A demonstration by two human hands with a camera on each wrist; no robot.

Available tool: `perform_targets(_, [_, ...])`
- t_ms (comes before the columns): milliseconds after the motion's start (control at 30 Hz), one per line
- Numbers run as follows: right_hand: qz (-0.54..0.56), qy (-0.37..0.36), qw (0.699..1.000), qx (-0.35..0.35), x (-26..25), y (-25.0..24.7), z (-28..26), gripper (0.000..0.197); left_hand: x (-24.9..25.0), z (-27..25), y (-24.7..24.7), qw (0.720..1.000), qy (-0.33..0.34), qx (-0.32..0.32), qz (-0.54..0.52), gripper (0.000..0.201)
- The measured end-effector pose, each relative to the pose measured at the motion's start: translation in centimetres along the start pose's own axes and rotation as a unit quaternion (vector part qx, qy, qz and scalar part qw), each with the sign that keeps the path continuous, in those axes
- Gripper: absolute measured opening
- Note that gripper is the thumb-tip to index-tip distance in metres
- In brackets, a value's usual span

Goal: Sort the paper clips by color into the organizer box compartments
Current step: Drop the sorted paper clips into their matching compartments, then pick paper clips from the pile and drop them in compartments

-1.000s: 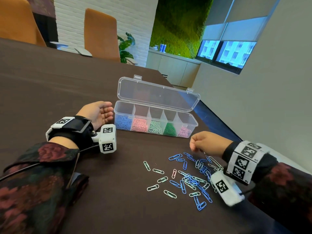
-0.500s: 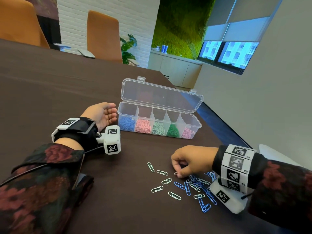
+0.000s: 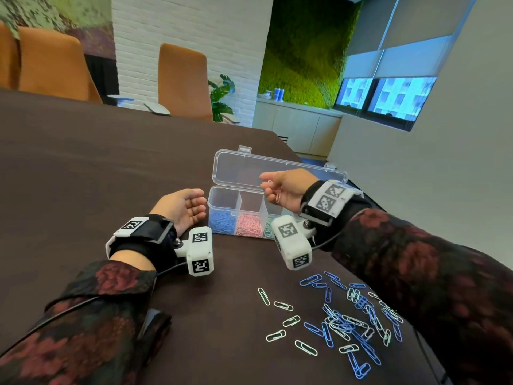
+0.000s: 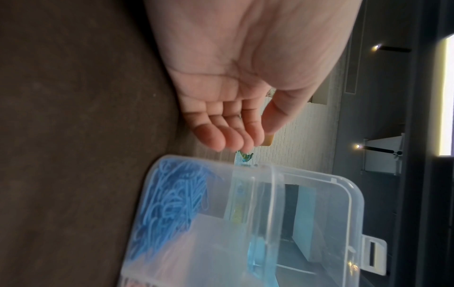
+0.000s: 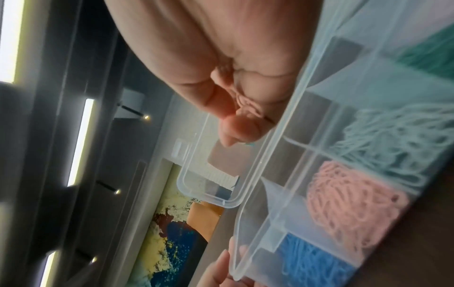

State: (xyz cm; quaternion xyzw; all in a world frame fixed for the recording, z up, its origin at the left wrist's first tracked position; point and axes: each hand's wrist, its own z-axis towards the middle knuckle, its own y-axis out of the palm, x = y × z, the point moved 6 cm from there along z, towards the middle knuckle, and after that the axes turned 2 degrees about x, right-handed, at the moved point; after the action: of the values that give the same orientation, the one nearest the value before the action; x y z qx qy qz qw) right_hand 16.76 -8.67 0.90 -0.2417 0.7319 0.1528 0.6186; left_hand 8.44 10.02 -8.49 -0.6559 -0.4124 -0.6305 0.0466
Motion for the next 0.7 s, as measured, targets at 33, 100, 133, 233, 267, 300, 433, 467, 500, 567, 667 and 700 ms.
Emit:
perform_targets(33, [-0.003,0.007,1.0,-0.005,-0.2,0.8,0.4,0.024,0.0,0.0,0.0,1.0,0.0,0.001,0.0,0.012])
perform_targets(100, [-0.037,0.015,0.999,-0.013,-0.4,1.7,1.0,0.02,0.0,0.1,-0.1,1.0,0.001,0.002,-0.002,0.012])
perform_targets(133, [-0.05,0.014,0.999,-0.009,-0.4,1.7,1.3,0.026,0.1,0.1,-0.2,1.0,0.001,0.002,-0.002,0.012])
perform_targets(233, [-0.019,-0.009,1.0,-0.019,-0.4,1.2,1.1,0.032,0.5,0.2,-0.3,1.0,0.008,0.001,0.004,0.013])
perform_targets(267, [-0.001,-0.022,0.999,-0.026,-0.4,0.8,0.8,0.028,0.7,0.2,-0.4,1.0,0.013,0.001,0.005,0.013])
perform_targets(300, [0.017,-0.034,0.999,-0.033,-0.4,0.1,0.4,0.025,0.9,0.1,-0.4,1.0,0.02,0.004,0.004,0.013])
perform_targets(433, [0.044,-0.089,0.994,-0.055,-0.5,-3.3,-1.6,0.024,2.9,-0.7,-0.5,0.998,0.07,0.006,0.001,0.015])
perform_targets(467, [0.019,-0.101,0.993,-0.057,-0.5,-4.1,-2.3,0.024,3.5,-1.2,-0.4,0.997,0.082,0.003,0.001,0.015])
perform_targets(500, [-0.017,-0.112,0.992,-0.059,-0.5,-5.1,-2.9,0.023,4.2,-1.8,-0.3,0.995,0.095,-0.001,0.004,0.016])
perform_targets(567, [-0.105,-0.129,0.983,-0.073,0.0,-6.9,-4.1,0.024,5.5,-3.4,0.6,0.992,0.126,-0.021,0.023,0.018])
perform_targets(667, [-0.283,-0.134,0.94,-0.135,1.7,-8.8,-5.7,0.025,6.4,-6.5,4.0,0.972,0.162,-0.108,0.133,0.019])
perform_targets(700, [-0.352,-0.13,0.913,-0.163,2.6,-9.1,-6.1,0.023,6.0,-7.6,5.5,0.955,0.159,-0.155,0.195,0.014])
